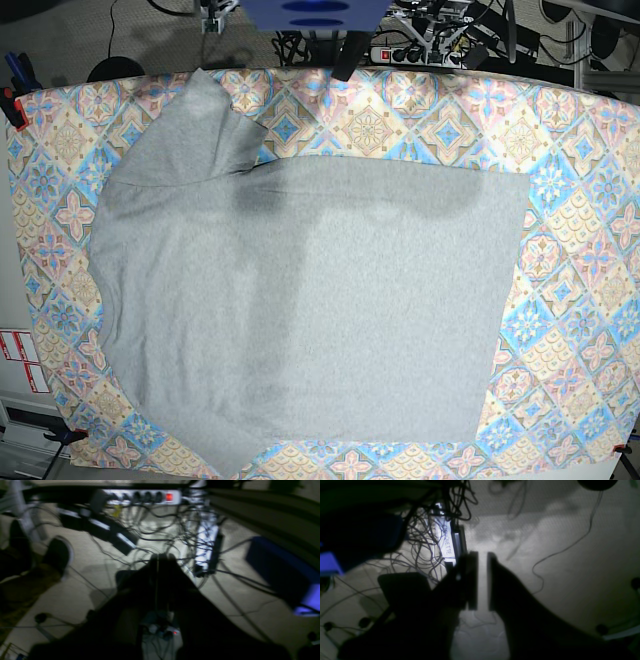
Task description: Fold the T-shirt properly
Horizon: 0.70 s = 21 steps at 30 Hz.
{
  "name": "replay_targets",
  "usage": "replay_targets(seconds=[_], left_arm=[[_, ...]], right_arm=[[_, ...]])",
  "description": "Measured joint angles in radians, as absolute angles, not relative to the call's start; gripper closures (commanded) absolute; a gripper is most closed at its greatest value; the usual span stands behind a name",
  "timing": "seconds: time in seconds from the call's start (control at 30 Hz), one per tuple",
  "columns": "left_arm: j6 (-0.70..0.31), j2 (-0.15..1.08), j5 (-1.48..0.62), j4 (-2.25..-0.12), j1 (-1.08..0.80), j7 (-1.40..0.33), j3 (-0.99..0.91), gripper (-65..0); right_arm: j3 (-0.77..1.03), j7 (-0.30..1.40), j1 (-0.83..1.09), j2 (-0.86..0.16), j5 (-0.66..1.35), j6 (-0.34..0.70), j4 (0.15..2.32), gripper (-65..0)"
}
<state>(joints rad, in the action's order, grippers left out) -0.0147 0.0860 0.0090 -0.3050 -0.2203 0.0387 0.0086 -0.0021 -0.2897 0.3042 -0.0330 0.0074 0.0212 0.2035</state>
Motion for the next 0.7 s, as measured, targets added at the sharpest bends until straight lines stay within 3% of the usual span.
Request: replay_targets(seconds=[0.33, 0.7], left_arm=[[-0.014, 0.171, 0.008, -0.551, -0.393, 0.039, 0.009, 0.0], [-0.015, 0.233, 0.010, -0.971, -0.666, 0.036, 0.010, 0.0]], right_arm=[[-0.002, -0.513, 0.434, -0.098, 0.005, 0.023, 0.221, -5.2], [0.056, -0.518, 0.699, -0.175, 0.010, 0.027, 0.651, -5.2]])
